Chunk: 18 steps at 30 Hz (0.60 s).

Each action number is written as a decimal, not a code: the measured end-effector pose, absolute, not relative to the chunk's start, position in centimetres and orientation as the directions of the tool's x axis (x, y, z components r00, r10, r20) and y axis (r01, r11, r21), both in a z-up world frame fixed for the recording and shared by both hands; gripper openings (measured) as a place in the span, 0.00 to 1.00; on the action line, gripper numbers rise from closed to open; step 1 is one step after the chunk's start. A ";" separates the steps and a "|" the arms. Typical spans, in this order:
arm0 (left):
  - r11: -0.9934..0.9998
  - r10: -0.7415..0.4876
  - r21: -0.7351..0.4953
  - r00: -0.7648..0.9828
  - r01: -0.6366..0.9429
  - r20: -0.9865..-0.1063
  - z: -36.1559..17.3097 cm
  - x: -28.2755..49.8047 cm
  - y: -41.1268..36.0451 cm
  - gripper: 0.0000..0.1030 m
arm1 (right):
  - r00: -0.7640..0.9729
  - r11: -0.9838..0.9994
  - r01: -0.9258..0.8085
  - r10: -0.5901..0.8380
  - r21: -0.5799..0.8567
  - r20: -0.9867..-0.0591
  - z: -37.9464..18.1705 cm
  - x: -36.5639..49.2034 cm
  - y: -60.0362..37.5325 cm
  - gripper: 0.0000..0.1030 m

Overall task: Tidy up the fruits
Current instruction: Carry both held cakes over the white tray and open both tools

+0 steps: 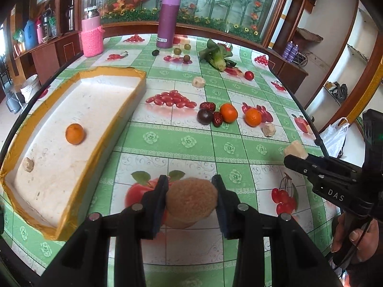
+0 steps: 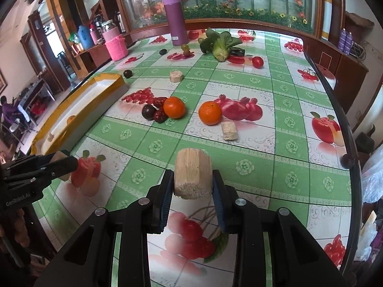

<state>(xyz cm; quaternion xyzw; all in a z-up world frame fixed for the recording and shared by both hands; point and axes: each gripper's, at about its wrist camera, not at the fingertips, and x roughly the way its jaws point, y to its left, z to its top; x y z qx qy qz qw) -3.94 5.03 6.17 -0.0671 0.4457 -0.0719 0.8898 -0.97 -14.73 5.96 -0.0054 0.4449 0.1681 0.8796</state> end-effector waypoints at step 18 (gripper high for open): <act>0.980 -0.146 -0.198 0.651 -0.007 -0.745 8.2 -4.4 10.8 0.39 | 0.502 0.914 -0.377 0.339 0.152 -0.796 7.0 0.3 -8.3 0.30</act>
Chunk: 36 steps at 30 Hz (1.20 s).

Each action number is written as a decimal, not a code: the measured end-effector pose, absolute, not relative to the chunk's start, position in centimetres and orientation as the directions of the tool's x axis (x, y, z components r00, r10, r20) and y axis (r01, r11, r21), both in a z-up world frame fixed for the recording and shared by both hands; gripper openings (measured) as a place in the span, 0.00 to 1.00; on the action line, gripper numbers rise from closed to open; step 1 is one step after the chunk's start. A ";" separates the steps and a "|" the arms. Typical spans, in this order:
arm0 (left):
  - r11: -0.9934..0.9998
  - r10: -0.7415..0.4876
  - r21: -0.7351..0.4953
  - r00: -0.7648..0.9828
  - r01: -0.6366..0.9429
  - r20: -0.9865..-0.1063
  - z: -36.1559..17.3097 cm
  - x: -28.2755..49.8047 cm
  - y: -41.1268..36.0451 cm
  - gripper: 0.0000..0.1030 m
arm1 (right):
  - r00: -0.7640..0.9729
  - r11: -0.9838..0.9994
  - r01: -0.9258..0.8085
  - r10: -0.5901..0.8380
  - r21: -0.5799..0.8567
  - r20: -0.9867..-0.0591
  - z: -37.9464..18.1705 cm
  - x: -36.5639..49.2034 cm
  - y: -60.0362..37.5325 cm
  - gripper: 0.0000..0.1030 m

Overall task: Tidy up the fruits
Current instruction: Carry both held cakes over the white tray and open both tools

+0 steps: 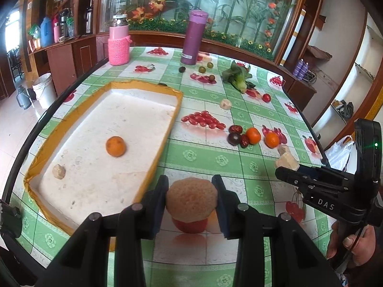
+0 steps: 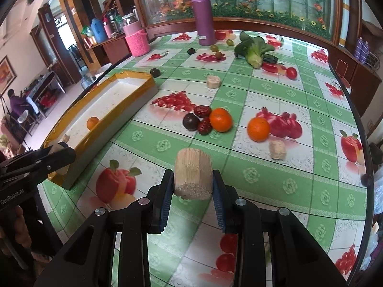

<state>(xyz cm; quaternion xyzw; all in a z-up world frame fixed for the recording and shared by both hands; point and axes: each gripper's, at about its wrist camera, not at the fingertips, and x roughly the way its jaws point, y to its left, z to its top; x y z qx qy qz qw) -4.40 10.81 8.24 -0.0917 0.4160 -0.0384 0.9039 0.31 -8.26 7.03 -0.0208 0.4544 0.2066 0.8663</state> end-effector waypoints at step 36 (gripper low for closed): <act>0.967 -0.035 -0.190 0.645 -0.172 -0.763 7.4 -3.6 21.3 0.39 | 0.392 0.849 -0.513 0.360 0.123 -0.847 2.6 6.8 2.4 0.35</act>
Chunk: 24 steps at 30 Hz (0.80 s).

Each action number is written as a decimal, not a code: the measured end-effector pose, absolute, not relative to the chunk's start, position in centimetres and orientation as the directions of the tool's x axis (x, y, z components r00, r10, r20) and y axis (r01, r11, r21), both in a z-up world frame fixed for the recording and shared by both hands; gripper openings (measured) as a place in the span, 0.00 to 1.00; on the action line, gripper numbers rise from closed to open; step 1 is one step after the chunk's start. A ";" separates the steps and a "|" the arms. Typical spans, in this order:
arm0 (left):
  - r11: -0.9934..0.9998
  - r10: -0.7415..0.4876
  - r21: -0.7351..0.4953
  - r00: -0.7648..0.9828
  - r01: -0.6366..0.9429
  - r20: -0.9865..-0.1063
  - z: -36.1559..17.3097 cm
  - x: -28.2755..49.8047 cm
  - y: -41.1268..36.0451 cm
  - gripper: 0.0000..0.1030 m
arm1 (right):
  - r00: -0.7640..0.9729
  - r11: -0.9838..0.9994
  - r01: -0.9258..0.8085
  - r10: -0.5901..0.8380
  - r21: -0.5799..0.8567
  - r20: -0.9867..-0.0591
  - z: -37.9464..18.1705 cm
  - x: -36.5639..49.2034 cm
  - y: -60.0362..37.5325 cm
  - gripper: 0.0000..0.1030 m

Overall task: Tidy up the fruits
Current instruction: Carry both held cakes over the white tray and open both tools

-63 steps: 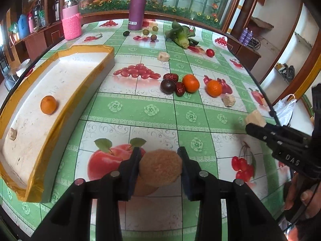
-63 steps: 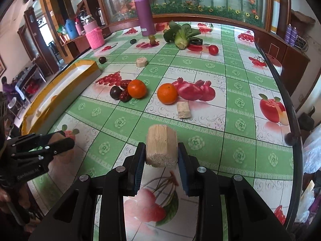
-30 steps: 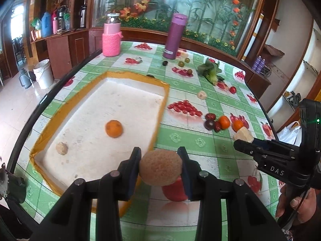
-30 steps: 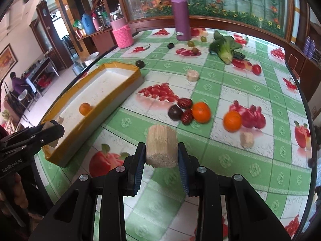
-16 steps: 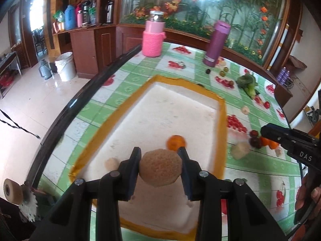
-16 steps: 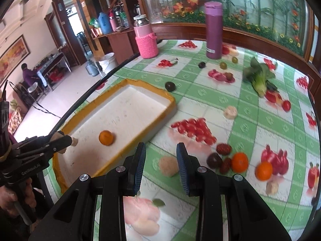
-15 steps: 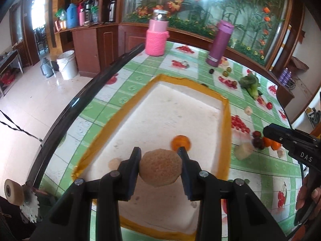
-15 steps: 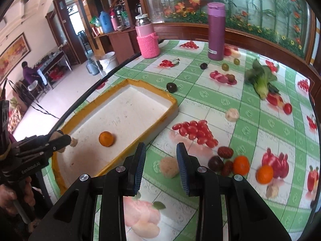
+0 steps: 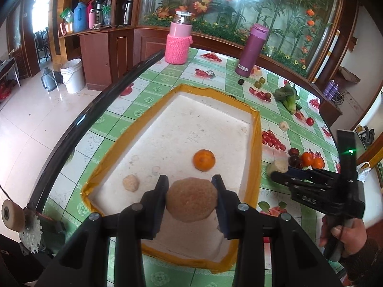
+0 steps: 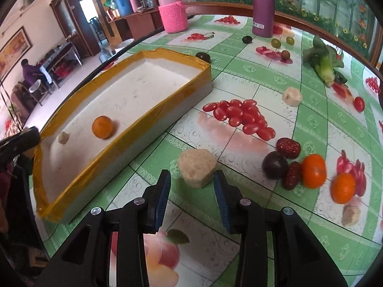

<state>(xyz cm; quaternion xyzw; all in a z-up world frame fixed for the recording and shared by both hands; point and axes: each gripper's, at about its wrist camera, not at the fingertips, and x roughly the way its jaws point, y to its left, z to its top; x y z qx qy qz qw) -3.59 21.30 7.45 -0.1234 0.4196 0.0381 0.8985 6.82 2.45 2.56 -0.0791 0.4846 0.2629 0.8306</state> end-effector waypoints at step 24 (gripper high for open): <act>0.956 0.017 -0.173 0.638 -0.235 -0.770 7.0 -0.1 24.4 0.39 | 0.470 0.797 -0.584 0.485 0.153 -0.737 10.2 10.1 7.7 0.30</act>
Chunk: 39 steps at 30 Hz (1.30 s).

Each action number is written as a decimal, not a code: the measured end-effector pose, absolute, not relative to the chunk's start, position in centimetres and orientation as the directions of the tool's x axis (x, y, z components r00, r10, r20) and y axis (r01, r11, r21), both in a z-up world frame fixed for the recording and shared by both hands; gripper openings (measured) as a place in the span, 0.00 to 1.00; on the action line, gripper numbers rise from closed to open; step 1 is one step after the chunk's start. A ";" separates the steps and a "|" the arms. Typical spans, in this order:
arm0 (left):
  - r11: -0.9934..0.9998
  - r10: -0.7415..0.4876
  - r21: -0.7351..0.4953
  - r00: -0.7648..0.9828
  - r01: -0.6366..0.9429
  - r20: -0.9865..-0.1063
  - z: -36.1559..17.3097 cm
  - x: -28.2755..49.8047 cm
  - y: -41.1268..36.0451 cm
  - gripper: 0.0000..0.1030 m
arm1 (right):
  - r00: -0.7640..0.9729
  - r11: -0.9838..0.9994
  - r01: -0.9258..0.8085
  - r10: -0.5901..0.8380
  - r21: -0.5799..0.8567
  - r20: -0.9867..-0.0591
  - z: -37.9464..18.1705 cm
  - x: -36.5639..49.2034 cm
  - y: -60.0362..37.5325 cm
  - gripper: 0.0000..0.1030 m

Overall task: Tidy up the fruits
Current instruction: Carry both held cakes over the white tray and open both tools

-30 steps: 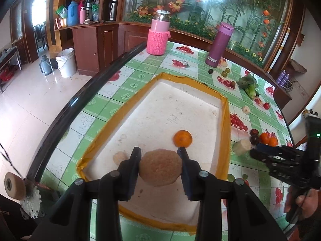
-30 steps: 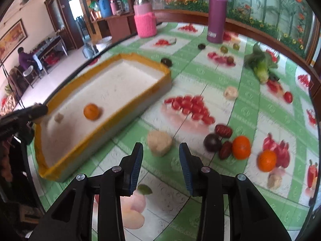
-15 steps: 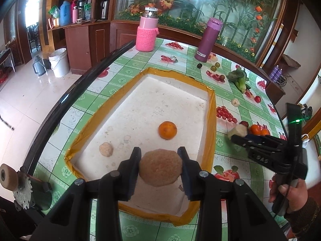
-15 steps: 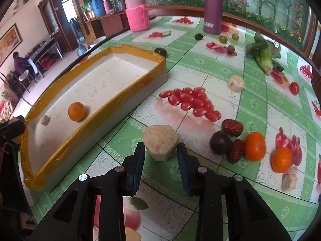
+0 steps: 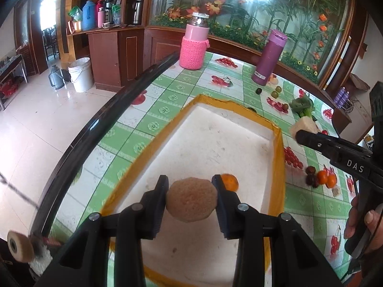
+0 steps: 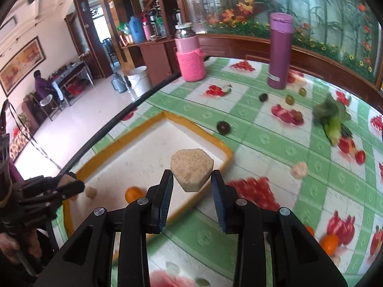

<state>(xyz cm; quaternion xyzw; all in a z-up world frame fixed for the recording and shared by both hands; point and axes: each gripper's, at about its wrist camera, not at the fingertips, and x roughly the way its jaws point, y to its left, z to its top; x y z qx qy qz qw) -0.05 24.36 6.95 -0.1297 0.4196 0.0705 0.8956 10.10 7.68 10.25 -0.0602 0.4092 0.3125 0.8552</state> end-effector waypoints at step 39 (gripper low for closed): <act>0.934 0.041 -0.145 0.502 -0.326 -0.864 2.1 5.0 25.9 0.55 | 0.355 0.787 -0.613 0.356 0.072 -0.865 3.3 13.5 14.1 0.36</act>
